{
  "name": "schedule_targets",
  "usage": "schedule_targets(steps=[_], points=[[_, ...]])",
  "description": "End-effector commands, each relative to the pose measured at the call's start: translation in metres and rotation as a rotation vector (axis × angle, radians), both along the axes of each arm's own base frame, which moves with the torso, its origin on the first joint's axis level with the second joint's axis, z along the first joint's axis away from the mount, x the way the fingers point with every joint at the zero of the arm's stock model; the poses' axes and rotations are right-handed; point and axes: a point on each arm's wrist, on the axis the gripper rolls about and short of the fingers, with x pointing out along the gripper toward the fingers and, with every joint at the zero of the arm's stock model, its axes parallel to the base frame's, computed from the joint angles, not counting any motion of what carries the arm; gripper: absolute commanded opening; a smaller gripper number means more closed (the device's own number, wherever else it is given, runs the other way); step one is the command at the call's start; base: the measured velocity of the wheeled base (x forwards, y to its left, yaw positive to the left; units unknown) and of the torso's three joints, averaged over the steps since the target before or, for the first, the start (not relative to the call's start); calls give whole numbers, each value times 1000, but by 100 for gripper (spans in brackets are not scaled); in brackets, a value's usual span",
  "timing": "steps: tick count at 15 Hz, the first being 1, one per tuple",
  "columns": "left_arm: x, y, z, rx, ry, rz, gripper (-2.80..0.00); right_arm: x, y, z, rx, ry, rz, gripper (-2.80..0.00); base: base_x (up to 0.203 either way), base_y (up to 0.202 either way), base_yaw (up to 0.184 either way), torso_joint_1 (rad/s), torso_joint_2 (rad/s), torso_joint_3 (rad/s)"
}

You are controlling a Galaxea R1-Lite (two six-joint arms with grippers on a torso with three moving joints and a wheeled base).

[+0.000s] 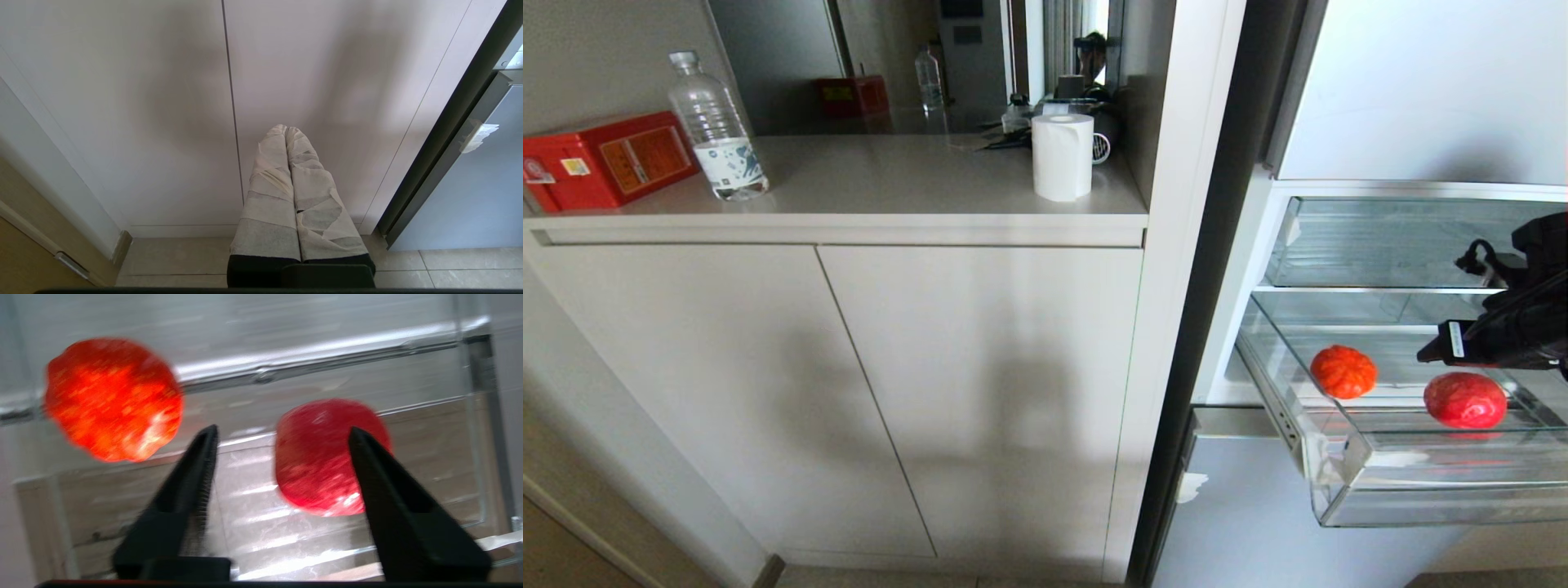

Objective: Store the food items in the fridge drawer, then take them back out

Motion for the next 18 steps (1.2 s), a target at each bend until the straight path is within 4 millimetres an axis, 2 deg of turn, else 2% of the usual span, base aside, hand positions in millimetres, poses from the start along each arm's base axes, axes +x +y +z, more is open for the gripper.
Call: schedule_targets(steps=[1,8,11,18], points=[[0,0,0,-1,0,1,-280,7,-11,-5,-14,10,-30,0,0,0,0,0,0,0],[0,0,0,0,0,0,-280,7,-18,-15,-32,50,-59,0,0,0,0,0,0,0],[0,0,0,0,1,0,-280,12,-21,-31,-20,91,-65,0,0,0,0,0,0,0],[0,0,0,0,1,1,-280,17,-23,-50,-2,140,-65,0,0,0,0,0,0,0]])
